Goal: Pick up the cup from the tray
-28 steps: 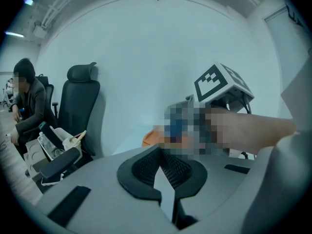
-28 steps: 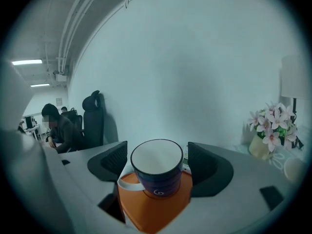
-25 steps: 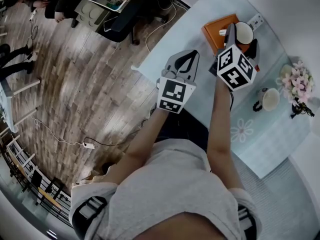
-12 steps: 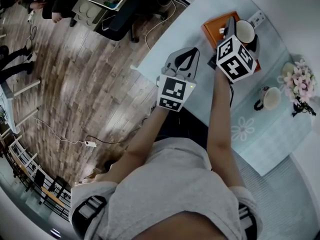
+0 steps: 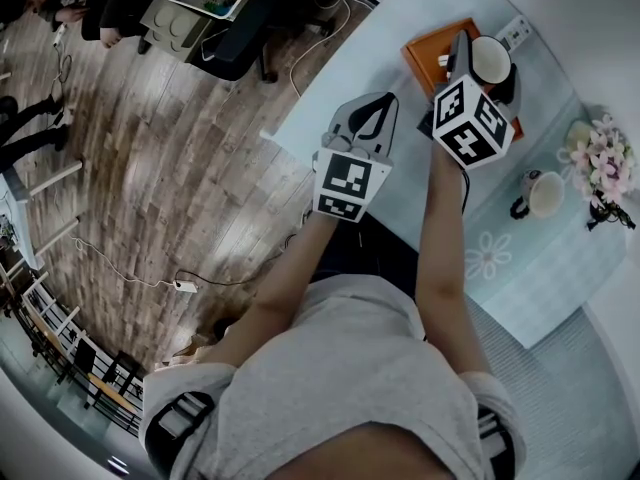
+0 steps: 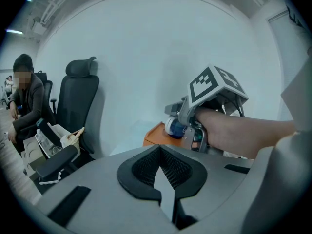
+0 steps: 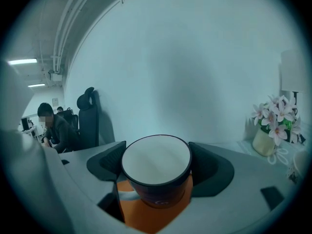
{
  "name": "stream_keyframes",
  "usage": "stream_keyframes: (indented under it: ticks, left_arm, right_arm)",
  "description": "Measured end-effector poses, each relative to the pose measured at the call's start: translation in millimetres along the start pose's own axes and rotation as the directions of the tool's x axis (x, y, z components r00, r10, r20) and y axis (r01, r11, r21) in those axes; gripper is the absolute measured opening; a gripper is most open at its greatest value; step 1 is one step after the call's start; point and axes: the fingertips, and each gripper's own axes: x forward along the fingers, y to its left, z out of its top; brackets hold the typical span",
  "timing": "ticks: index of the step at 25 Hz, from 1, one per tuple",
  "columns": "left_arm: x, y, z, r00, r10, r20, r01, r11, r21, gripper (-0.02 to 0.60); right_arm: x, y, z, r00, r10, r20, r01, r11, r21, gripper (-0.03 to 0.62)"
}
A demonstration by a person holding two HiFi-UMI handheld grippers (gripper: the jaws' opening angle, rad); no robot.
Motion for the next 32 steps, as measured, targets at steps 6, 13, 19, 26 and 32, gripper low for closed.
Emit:
stream_keyframes:
  ticks: [6,13,19,26,32]
  left_arm:
    - [1,0,-2,1.0,-0.006,-0.006,0.006,1.0,0.001,0.006]
    - [2,-11,3,0.999,-0.038,0.004,0.038,0.999,0.018,0.006]
    - [5,-42,11,0.993,-0.116,0.019,0.115,0.992,0.054,0.006]
    - [1,-103,10,0.965,-0.262,0.02,0.258,0.959,0.117,0.006]
    - [-10,-165,-4,0.921,-0.389,-0.005,0.384,0.907,0.171,0.006]
  right_arm:
    - [-6,4,0,0.998,0.058,0.007,-0.058,0.998,-0.015,0.35]
    - [-27,-7,19,0.996,0.074,0.052,-0.075,0.997,0.024,0.35]
    - [-72,-33,39,0.993,0.039,0.109,-0.043,0.998,0.041,0.35]
    - [-142,-89,34,0.989,-0.065,0.133,0.054,0.995,0.082,0.35]
    - [-200,-137,8,0.977,-0.176,0.12,0.161,0.979,0.124,0.35]
